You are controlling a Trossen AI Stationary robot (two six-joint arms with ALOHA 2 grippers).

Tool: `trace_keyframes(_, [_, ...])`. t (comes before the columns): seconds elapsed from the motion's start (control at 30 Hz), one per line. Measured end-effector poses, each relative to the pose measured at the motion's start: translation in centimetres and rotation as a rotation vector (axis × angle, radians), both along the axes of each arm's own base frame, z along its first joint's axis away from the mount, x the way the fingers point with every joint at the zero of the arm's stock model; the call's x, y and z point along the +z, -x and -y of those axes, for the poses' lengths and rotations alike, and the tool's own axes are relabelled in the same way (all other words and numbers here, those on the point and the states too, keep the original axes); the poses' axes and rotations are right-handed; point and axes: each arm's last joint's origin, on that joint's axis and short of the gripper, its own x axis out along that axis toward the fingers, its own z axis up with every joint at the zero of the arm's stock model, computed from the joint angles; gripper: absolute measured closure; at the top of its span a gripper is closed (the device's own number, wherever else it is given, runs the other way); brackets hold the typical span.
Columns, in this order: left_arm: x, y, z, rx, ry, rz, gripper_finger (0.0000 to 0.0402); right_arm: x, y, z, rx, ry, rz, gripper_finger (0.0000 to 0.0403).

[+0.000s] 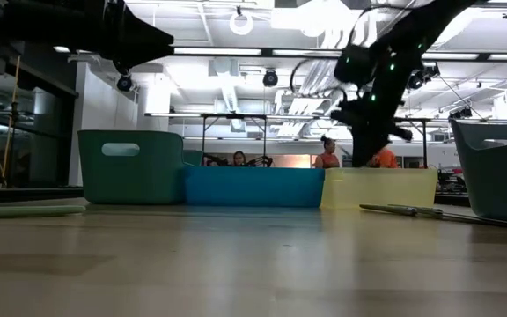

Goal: Sort silverware by color (type)
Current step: Put the gold knife into the yellow bin, then put the green knife into the green bin

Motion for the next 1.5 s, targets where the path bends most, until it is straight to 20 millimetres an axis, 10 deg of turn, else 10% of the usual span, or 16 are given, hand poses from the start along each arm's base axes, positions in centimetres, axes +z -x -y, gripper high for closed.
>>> trace_keyframes(0.43, [0.0, 0.0, 0.0, 0.001, 0.002, -0.004, 0.024, -5.3, -0.3, 2.2, -0.037, -0.168, -0.124, 0.0383])
trace_keyframes(1.0, [-0.2, 0.0, 0.0, 0.001, 0.004, -0.024, 0.024, -4.1, -0.4, 2.2, 0.043, -0.107, -0.087, 0.0311])
trace_keyframes(1.3, [-0.4, 0.0, 0.0, 0.002, 0.01, -0.037, 0.024, 2.5, -1.1, -2.5, 0.209, 0.227, 0.159, 0.0309])
trace_keyframes(1.5, [-0.4, 0.0, 0.0, 0.001, 0.023, -0.034, 0.024, 2.3, -2.6, -8.3, 0.416, 0.459, 0.633, 0.0309])
